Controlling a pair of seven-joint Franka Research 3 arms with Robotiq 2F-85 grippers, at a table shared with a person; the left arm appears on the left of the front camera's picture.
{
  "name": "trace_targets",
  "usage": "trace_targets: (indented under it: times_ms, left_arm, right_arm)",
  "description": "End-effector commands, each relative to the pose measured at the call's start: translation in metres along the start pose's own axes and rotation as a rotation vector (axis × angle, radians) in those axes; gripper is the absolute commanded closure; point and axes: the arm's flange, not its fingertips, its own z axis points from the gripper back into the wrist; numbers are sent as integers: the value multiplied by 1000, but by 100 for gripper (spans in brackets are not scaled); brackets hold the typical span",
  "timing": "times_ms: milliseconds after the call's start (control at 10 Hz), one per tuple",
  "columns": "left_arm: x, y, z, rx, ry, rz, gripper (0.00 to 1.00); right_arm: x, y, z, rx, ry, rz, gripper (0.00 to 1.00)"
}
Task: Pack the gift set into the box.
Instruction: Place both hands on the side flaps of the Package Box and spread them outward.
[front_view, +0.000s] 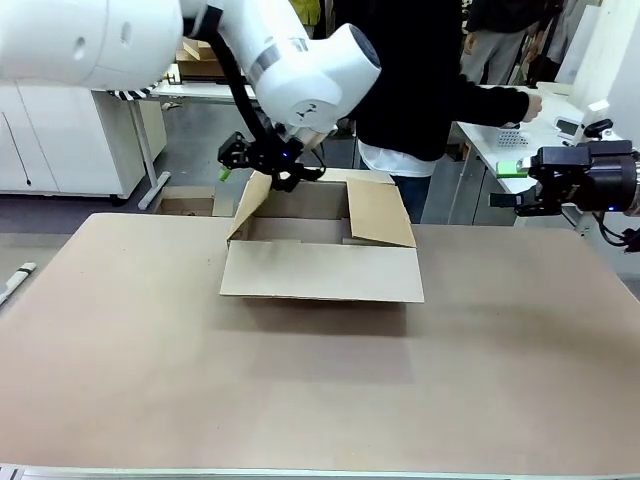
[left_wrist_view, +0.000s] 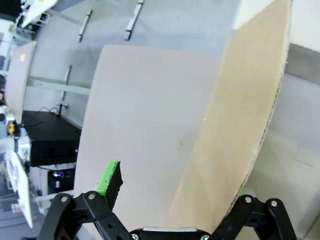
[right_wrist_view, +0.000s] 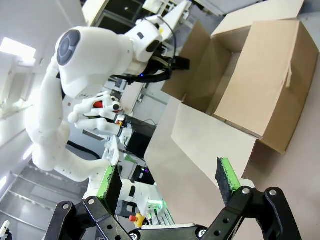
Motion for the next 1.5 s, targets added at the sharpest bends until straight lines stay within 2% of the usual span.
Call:
trace_targets:
  times_ms: [0, 700, 1000, 1200, 1400]
  left_arm:
    - [-7, 30, -14, -71, 14, 57, 0]
    - [23, 118, -55, -503, 155, 195, 0]
    - [23, 157, -84, -687, 193, 273, 0]
    - [18, 169, -107, -806, 226, 275, 0]
    - [13, 170, -130, -858, 258, 280, 0]
  right_arm:
    - [0, -1, 0, 20, -21, 23, 0]
    - [0, -1, 0, 20, -21, 23, 0]
    - [0, -1, 0, 20, -21, 23, 0]
    - [0, -1, 0, 20, -21, 23, 0]
    - [0, -1, 0, 20, -21, 23, 0]
